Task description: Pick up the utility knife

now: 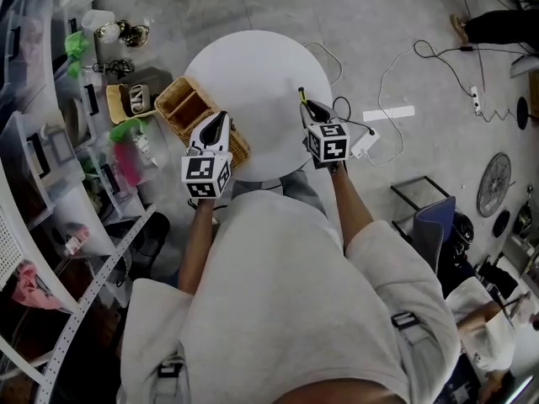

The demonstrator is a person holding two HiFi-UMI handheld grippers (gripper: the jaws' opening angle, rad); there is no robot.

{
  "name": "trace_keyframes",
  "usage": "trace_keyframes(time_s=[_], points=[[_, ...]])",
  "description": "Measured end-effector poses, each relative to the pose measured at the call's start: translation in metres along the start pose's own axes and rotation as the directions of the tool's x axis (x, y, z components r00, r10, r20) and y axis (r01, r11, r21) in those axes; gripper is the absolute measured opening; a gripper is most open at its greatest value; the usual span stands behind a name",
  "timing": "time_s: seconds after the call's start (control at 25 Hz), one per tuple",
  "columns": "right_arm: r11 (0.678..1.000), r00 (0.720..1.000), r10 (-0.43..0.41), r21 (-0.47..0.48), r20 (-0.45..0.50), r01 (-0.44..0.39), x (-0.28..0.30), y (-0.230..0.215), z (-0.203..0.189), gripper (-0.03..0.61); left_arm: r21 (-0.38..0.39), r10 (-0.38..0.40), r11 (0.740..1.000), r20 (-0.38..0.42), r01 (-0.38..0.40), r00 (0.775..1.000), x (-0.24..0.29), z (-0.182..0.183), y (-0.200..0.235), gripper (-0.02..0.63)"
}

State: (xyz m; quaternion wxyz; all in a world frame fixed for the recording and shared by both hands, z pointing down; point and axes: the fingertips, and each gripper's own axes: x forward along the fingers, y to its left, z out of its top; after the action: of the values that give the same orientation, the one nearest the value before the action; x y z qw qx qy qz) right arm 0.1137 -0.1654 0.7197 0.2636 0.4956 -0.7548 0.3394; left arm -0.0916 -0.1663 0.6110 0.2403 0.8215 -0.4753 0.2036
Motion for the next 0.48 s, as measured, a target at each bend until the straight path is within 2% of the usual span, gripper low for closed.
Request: trace_keyframes(time_s=[0.24,0.48], points=[[1.000,0.994,-0.018,0.027,0.107,0.015,-0.037,-0.001,0.025,0.074,0.033,-0.014,0.999,0.021,0.013,1.000,-0.001,0.016,-0.012,0.023],[1.000,0.966,-0.028,0.004,0.259,0.028,-0.075,0.003,0.071,0.074,0.060,-0.003,0.998,0.074,-0.001,0.997,-0.008,0.043,-0.015,0.023]])
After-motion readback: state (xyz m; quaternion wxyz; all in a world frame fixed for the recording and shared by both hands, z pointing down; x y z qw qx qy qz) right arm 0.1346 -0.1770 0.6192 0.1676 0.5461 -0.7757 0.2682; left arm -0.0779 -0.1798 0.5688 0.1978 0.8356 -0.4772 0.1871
